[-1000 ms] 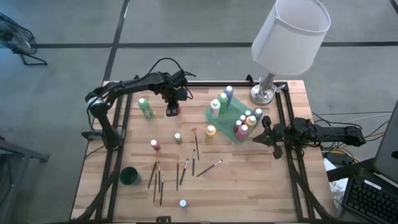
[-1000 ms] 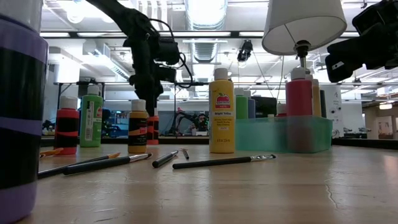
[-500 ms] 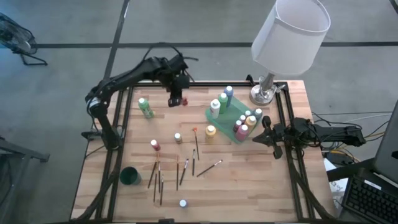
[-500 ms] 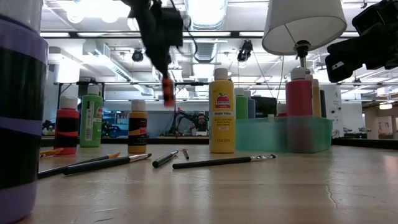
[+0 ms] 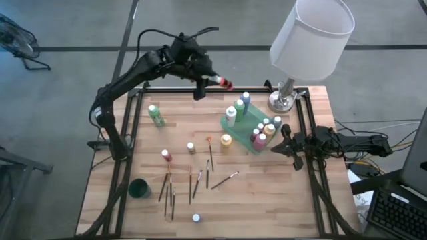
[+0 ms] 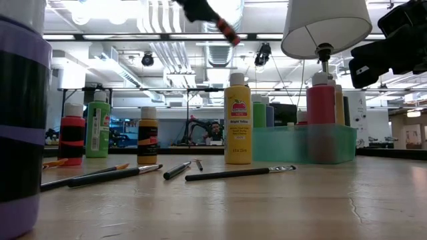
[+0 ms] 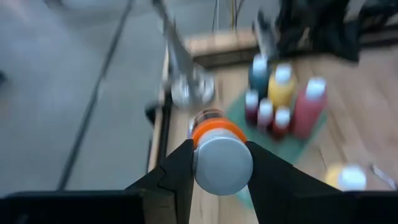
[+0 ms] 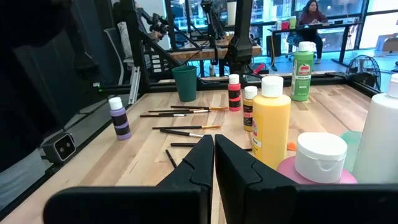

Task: Pick & Place Paint Supplies
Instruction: Put the small orange paint bottle into the green bin

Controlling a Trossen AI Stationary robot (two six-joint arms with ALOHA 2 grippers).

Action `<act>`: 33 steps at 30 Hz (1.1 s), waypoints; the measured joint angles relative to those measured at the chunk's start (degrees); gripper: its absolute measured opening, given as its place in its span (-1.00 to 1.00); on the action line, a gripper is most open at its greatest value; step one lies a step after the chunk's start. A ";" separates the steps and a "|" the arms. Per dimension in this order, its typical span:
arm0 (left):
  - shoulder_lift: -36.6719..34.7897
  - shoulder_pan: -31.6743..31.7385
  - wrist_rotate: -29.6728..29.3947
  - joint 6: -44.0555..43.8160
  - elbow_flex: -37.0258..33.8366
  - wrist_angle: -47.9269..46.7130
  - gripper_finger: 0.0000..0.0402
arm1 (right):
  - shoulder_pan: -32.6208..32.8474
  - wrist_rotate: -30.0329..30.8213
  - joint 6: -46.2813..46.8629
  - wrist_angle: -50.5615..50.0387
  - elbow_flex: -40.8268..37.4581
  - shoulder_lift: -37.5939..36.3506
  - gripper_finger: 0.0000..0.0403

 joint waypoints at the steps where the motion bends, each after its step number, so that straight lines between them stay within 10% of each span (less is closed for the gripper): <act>1: 0.00 -0.62 0.08 0.01 0.00 2.17 -0.38 | 0.00 0.02 0.00 0.00 0.00 0.00 -0.94; 33: 23.63 -8.02 -3.86 8.84 12.09 1.13 -0.37 | 0.01 0.01 0.00 -0.02 0.00 -0.01 -0.94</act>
